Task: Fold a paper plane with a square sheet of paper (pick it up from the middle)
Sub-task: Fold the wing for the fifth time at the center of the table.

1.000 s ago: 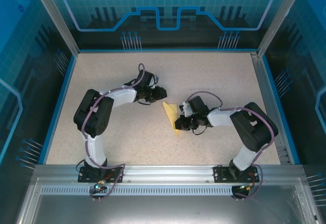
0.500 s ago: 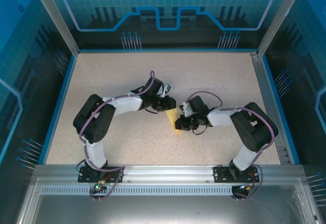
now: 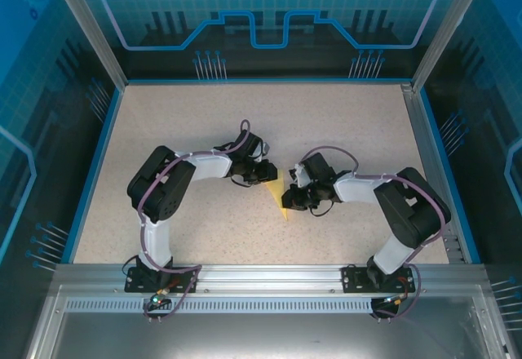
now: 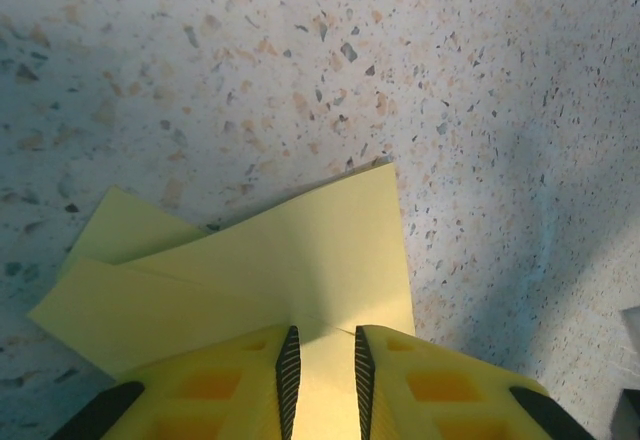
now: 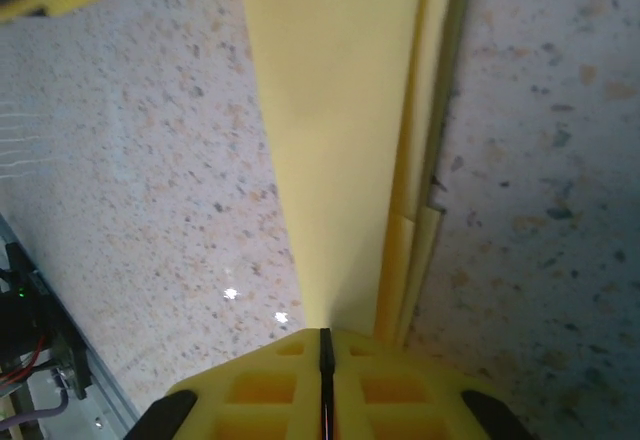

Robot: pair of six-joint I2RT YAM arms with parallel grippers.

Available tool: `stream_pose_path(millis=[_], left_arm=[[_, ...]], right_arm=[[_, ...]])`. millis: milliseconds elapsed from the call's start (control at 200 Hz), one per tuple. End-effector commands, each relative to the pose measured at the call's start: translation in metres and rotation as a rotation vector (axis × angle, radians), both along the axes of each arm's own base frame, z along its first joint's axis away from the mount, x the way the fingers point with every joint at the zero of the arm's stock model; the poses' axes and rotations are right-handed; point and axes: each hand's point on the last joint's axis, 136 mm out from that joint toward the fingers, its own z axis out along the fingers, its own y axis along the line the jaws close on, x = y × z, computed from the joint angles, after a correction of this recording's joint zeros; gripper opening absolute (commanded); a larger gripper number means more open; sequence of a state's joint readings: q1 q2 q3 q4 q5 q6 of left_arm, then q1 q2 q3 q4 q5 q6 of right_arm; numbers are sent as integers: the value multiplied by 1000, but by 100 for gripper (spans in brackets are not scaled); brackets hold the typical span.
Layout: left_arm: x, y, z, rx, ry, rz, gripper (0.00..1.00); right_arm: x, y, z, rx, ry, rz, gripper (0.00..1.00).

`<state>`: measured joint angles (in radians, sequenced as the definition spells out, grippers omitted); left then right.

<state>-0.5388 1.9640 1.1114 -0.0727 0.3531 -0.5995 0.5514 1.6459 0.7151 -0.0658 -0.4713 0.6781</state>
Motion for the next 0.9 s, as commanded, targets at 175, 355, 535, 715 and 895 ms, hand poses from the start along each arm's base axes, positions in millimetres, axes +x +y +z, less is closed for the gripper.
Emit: stream_pose_path(millis=[175, 355, 535, 715, 895], left_arm=[[-13, 10, -32, 62, 81, 4, 26], [-12, 6, -28, 47, 83, 5, 26], [-11, 5, -27, 42, 82, 4, 26], [-11, 7, -30, 52, 91, 12, 26], [-12, 10, -33, 67, 96, 18, 26]], right_arm=[[23, 33, 20, 18, -26, 15, 11], [40, 39, 1, -18, -15, -29, 11], [33, 29, -23, -76, 30, -45, 12], [16, 19, -34, -118, 83, -15, 13], [3, 18, -18, -81, 78, 30, 14]])
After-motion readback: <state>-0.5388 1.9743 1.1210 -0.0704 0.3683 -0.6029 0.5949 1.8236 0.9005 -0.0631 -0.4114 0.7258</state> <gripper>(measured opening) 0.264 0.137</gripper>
